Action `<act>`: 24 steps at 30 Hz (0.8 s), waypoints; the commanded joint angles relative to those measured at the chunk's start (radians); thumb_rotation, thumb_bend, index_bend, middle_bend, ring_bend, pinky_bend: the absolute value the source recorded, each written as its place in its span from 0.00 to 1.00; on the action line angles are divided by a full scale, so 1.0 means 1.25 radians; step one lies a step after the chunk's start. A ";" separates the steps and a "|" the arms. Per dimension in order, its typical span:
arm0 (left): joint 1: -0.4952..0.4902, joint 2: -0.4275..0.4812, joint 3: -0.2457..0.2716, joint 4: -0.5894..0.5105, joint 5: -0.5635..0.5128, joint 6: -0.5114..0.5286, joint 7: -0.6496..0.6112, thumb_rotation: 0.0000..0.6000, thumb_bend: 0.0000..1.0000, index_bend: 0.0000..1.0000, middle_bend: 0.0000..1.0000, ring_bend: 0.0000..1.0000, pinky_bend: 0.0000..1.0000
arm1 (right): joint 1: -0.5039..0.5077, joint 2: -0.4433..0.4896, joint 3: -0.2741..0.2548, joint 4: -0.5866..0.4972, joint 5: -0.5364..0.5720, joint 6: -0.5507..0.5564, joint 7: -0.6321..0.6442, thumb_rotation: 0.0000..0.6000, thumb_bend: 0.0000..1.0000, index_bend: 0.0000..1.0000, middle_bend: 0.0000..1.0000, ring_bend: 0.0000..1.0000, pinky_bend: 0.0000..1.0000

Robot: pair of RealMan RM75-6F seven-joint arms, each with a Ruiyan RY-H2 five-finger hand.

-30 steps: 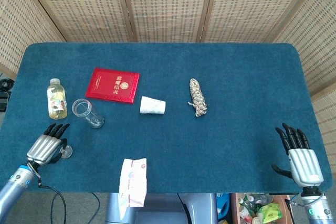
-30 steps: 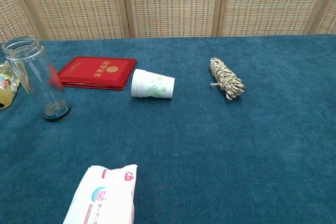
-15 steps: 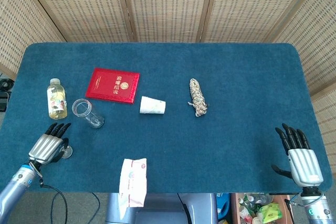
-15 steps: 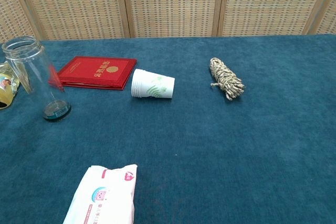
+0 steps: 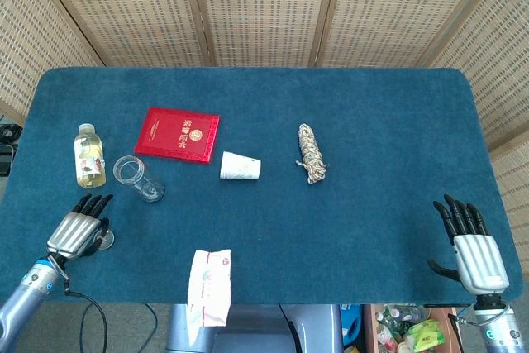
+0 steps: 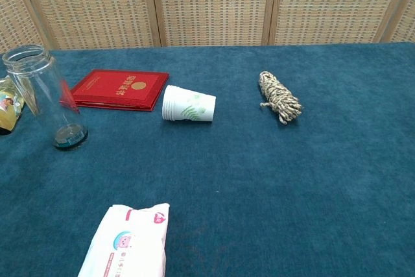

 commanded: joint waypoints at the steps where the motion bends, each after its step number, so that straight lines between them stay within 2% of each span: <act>1: 0.000 -0.003 0.000 0.002 0.001 0.002 0.000 1.00 0.41 0.57 0.00 0.00 0.00 | 0.000 0.000 0.000 -0.001 -0.001 0.000 -0.001 1.00 0.00 0.00 0.00 0.00 0.00; 24: 0.005 0.008 -0.002 0.001 0.001 0.027 -0.001 1.00 0.41 0.60 0.00 0.00 0.00 | 0.001 -0.001 -0.002 -0.002 -0.002 -0.002 -0.003 1.00 0.00 0.00 0.00 0.00 0.00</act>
